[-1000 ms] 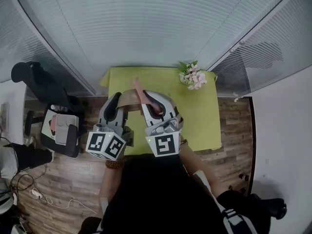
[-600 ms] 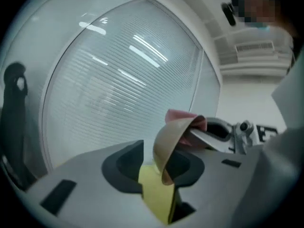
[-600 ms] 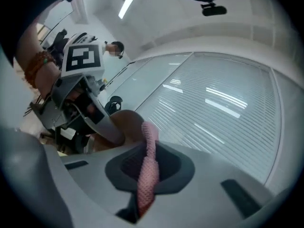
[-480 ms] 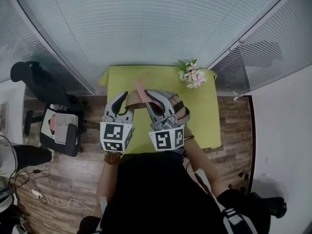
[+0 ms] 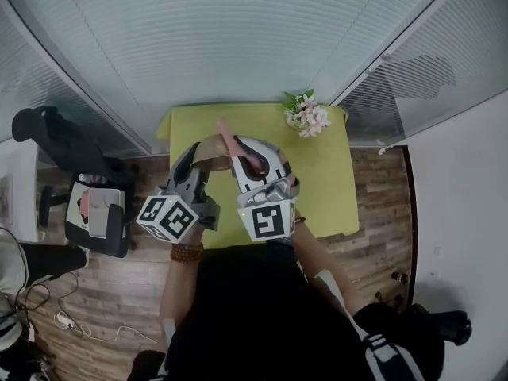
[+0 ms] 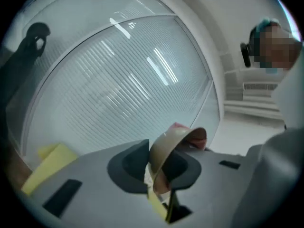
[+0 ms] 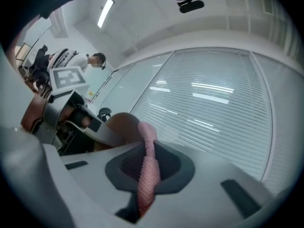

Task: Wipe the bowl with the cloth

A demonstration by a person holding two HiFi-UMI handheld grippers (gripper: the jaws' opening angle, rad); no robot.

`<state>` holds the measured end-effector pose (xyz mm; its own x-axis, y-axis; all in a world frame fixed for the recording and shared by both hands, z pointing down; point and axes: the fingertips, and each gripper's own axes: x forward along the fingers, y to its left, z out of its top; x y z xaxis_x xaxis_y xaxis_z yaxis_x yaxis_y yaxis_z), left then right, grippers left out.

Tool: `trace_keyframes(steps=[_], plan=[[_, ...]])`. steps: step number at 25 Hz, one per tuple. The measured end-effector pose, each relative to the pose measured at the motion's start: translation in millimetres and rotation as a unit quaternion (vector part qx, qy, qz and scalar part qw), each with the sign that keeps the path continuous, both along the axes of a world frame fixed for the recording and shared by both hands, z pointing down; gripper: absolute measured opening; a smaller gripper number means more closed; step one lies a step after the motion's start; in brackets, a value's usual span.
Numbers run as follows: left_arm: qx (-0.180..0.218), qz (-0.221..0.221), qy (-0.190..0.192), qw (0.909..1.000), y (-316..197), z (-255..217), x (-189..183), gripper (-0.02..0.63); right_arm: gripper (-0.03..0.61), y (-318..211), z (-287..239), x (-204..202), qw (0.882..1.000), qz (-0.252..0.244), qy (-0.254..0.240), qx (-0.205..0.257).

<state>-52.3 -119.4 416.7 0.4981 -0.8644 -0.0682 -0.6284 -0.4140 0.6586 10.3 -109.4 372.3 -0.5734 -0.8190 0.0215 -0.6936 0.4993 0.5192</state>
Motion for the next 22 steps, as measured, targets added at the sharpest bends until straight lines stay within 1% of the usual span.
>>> trace_keyframes(steps=[2, 3, 4, 5, 6, 7, 8, 9, 10, 11, 12, 13, 14, 15, 16, 19, 20, 22], plan=[[-0.003, -0.005, 0.073, 0.9973, 1, -4, -3, 0.055, 0.014, 1, -6, 0, 1.000, -0.003, -0.028, -0.008], [-0.010, -0.001, 0.093, 0.9956, 2, -3, -1, 0.061, 0.014, 1, -7, 1, 1.000, -0.004, -0.028, -0.010], [-0.016, 0.012, 0.095, 0.9953, 2, 1, 3, 0.065, 0.014, 0, -5, 3, 1.000, -0.005, -0.019, -0.008], [-0.018, 0.031, 0.080, 0.9962, 2, 5, 10, 0.073, 0.013, -1, -2, 5, 1.000, -0.005, 0.000, -0.003], [-0.017, 0.051, 0.053, 0.9972, 4, 10, 15, 0.075, 0.014, -2, 3, 6, 1.000, -0.005, 0.029, 0.006], [-0.014, 0.066, 0.017, 0.9976, 5, 13, 18, 0.085, 0.014, -2, 9, 6, 0.998, -0.006, 0.067, 0.019], [-0.008, 0.072, -0.030, 0.9969, 6, 16, 19, 0.132, 0.013, -1, 15, 6, 0.994, -0.009, 0.105, 0.034], [0.001, 0.071, -0.089, 0.9935, 6, 19, 19, 0.143, 0.014, 0, 19, 4, 0.990, -0.014, 0.135, 0.046], [0.012, 0.069, -0.156, 0.9854, 6, 21, 19, 0.143, 0.014, 2, 21, 3, 0.986, -0.021, 0.154, 0.053], [0.022, 0.067, -0.218, 0.9734, 6, 23, 21, 0.129, 0.013, 4, 23, 0, 0.983, -0.030, 0.170, 0.058], [0.029, 0.066, -0.266, 0.9613, 5, 24, 24, 0.087, 0.013, 7, 26, -3, 0.980, -0.037, 0.187, 0.065], [0.030, 0.066, -0.294, 0.9531, 4, 26, 25, 0.078, 0.012, 9, 27, -7, 0.976, -0.042, 0.201, 0.072], [0.025, 0.066, -0.301, 0.9510, 2, 27, 25, 0.078, 0.014, 10, 29, -10, 0.974, -0.043, 0.209, 0.076], [0.019, 0.065, -0.291, 0.9543, 1, 27, 24, 0.074, 0.014, 10, 29, -11, 0.974, -0.041, 0.208, 0.075], [0.014, 0.061, -0.274, 0.9596, 1, 26, 22, 0.074, 0.014, 9, 28, -12, 0.977, -0.039, 0.199, 0.072], [0.017, 0.031, -0.222, 0.9744, 2, 15, 15, 0.071, 0.014, 6, 19, -10, 0.988, -0.026, 0.142, 0.056], [0.020, 0.024, -0.192, 0.9808, 2, 10, 13, 0.071, 0.015, 4, 14, -9, 0.992, -0.022, 0.116, 0.047], [0.023, 0.015, -0.112, 0.9933, 2, 0, 4, 0.071, 0.015, 2, 5, -9, 0.998, -0.018, 0.062, 0.027]])
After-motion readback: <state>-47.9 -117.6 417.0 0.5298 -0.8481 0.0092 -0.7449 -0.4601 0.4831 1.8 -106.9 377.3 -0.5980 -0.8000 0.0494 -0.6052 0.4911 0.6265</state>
